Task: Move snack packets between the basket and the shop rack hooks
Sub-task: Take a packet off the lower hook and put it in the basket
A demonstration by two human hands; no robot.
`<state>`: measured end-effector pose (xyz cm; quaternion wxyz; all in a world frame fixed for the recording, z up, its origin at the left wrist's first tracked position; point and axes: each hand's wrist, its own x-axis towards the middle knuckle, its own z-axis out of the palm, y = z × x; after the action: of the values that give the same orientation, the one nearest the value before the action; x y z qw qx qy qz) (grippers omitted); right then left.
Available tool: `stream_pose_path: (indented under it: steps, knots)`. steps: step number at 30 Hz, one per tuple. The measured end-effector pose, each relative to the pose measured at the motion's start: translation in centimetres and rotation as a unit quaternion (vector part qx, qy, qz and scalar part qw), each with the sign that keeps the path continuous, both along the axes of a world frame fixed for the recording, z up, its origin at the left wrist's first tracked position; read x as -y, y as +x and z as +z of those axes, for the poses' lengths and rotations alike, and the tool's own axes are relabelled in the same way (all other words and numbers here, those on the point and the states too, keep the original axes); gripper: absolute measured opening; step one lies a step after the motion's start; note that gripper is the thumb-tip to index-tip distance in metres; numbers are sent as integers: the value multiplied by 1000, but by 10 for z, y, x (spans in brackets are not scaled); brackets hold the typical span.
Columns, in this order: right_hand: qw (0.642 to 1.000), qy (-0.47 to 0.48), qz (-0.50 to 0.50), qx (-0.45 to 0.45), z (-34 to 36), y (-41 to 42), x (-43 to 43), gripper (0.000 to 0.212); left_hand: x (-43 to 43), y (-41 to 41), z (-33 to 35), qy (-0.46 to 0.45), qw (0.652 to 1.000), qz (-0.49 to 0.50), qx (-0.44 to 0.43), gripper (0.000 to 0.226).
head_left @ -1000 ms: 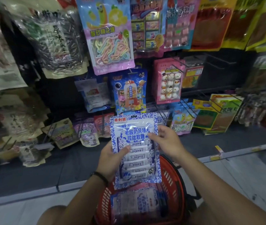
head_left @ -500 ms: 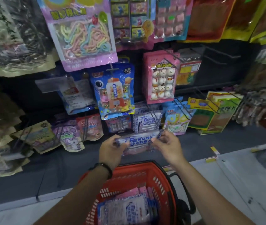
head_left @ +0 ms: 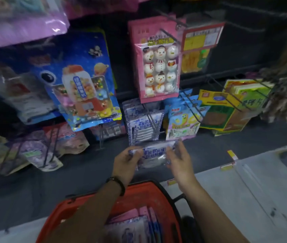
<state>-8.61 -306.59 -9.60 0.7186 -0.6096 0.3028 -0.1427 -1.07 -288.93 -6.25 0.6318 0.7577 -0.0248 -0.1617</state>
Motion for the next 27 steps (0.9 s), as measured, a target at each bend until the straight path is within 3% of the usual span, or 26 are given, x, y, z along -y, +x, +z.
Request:
stream_pose_path:
  steps: [8, 20, 27]
  knots:
    - [998, -65, 10, -25, 16, 25, 3, 78, 36, 21, -18, -71, 993, 50, -80, 21]
    - [987, -125, 31, -92, 20, 28, -4, 87, 50, 35, -20, -16, 992, 72, -104, 56]
    - [983, -115, 83, -118, 16, 26, 0, 82, 58, 39, -20, -16, 987, 100, -126, 32]
